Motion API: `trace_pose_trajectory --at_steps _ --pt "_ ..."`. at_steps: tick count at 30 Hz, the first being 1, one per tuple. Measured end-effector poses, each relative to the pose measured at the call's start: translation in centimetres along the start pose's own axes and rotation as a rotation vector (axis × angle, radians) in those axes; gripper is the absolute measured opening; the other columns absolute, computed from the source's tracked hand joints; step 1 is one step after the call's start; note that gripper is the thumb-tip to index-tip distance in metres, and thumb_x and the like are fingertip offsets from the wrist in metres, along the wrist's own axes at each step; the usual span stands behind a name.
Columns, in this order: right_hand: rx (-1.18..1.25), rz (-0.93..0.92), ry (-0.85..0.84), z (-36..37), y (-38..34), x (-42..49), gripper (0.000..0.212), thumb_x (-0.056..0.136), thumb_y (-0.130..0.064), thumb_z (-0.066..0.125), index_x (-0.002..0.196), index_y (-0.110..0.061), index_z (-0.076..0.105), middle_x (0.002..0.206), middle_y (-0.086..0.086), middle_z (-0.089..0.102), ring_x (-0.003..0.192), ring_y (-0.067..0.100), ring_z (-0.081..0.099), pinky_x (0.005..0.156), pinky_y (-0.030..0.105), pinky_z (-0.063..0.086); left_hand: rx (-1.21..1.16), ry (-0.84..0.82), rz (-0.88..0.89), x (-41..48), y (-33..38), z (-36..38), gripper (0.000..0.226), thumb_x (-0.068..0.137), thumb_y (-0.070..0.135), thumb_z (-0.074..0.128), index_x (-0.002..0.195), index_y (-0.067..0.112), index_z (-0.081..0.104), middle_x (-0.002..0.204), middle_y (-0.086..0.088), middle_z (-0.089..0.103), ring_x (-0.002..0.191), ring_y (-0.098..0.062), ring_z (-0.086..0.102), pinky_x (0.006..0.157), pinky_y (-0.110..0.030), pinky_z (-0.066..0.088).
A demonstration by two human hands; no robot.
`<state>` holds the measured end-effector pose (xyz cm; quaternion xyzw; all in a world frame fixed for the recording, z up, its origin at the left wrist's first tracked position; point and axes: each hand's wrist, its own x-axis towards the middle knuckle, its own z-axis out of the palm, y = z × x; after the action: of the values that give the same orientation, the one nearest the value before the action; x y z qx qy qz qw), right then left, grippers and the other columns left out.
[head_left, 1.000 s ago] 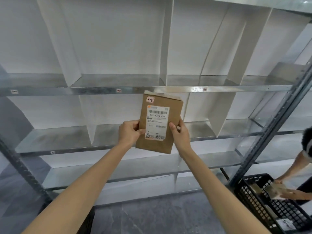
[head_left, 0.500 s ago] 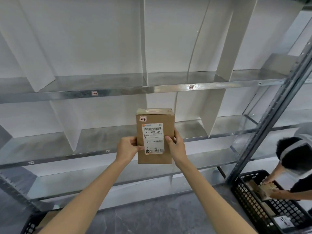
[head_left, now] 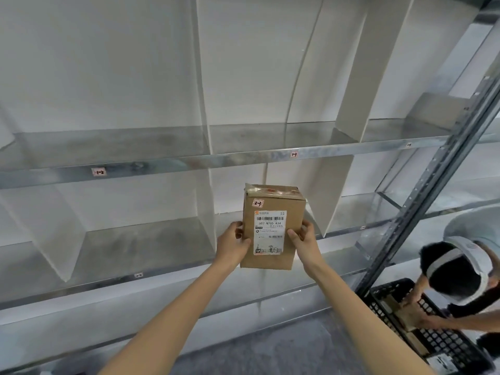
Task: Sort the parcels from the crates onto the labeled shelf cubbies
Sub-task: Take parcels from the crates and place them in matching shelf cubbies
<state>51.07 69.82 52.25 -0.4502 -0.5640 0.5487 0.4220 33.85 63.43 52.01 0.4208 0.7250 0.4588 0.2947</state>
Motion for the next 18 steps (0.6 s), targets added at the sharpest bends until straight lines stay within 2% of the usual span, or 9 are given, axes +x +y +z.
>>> trace_pose_trajectory --at_steps 2,4,7,10,12,15,18 --pt "0.004 0.028 0.006 -0.4 0.8 1.0 0.043 0.096 -0.01 0.05 0.134 -0.01 0.03 0.123 0.002 0.05 0.107 0.014 0.052 0.087 0.03 0.048 -0.006 -0.025 0.007 0.3 0.2 0.9 0.052 0.088 0.013 0.055 0.137 0.023 0.04 0.121 -0.002 0.062 0.112 -0.02 0.058 0.095 -0.035 0.049" --pt "-0.036 0.033 0.041 -0.5 1.4 2.0 0.045 0.095 -0.012 0.052 0.136 -0.011 0.032 0.123 0.003 0.049 0.108 0.019 0.051 0.087 0.038 0.049 -0.036 -0.064 0.019 0.5 0.2 1.8 0.054 0.091 0.017 0.054 0.141 0.026 0.035 0.122 0.0 0.061 0.113 -0.019 0.057 0.094 -0.033 0.048" --pt "-0.082 0.028 0.025 -0.7 1.6 3.9 0.045 0.095 -0.012 0.052 0.136 -0.014 0.035 0.121 0.005 0.051 0.106 0.022 0.052 0.08 0.035 0.047 -0.097 -0.064 -0.001 1.4 -0.4 2.7 0.056 0.09 0.012 0.052 0.139 0.028 0.033 0.124 0.001 0.06 0.114 -0.017 0.056 0.096 -0.033 0.046" --pt "-0.089 0.034 -0.037 -0.6 1.6 5.9 0.043 0.093 -0.004 0.048 0.133 -0.016 0.038 0.12 0.003 0.053 0.106 0.018 0.052 0.085 0.033 0.048 -0.117 -0.051 -0.031 2.9 -0.3 3.1 0.053 0.09 0.012 0.055 0.135 0.024 0.03 0.118 0.004 0.055 0.109 -0.012 0.051 0.091 -0.027 0.042" --pt "-0.104 0.024 -0.088 -0.3 1.5 7.1 0.045 0.09 0.004 0.044 0.131 -0.013 0.039 0.116 0.001 0.054 0.101 0.011 0.052 0.083 0.025 0.046 -0.152 -0.028 -0.076 4.0 0.1 3.5 0.05 0.091 0.012 0.056 0.131 0.02 0.026 0.118 0.003 0.053 0.106 -0.011 0.049 0.087 -0.024 0.039" --pt "-0.162 0.019 -0.204 0.1 1.1 8.9 0.043 0.088 0.009 0.039 0.127 -0.011 0.039 0.104 -0.008 0.054 0.099 0.012 0.049 0.076 0.017 0.043 -0.196 0.025 -0.151 5.6 0.3 4.1 0.048 0.093 0.015 0.052 0.13 0.018 0.022 0.116 0.002 0.053 0.101 -0.013 0.051 0.085 -0.025 0.04" --pt "-0.194 0.024 -0.338 0.4 1.0 11.0 0.046 0.089 0.006 0.046 0.132 -0.008 0.035 0.101 -0.013 0.052 0.097 0.007 0.05 0.082 0.02 0.043 -0.207 0.122 -0.178 7.6 0.3 4.4 0.047 0.093 0.014 0.052 0.131 0.017 0.025 0.121 -0.004 0.056 0.096 -0.015 0.055 0.083 -0.029 0.045"
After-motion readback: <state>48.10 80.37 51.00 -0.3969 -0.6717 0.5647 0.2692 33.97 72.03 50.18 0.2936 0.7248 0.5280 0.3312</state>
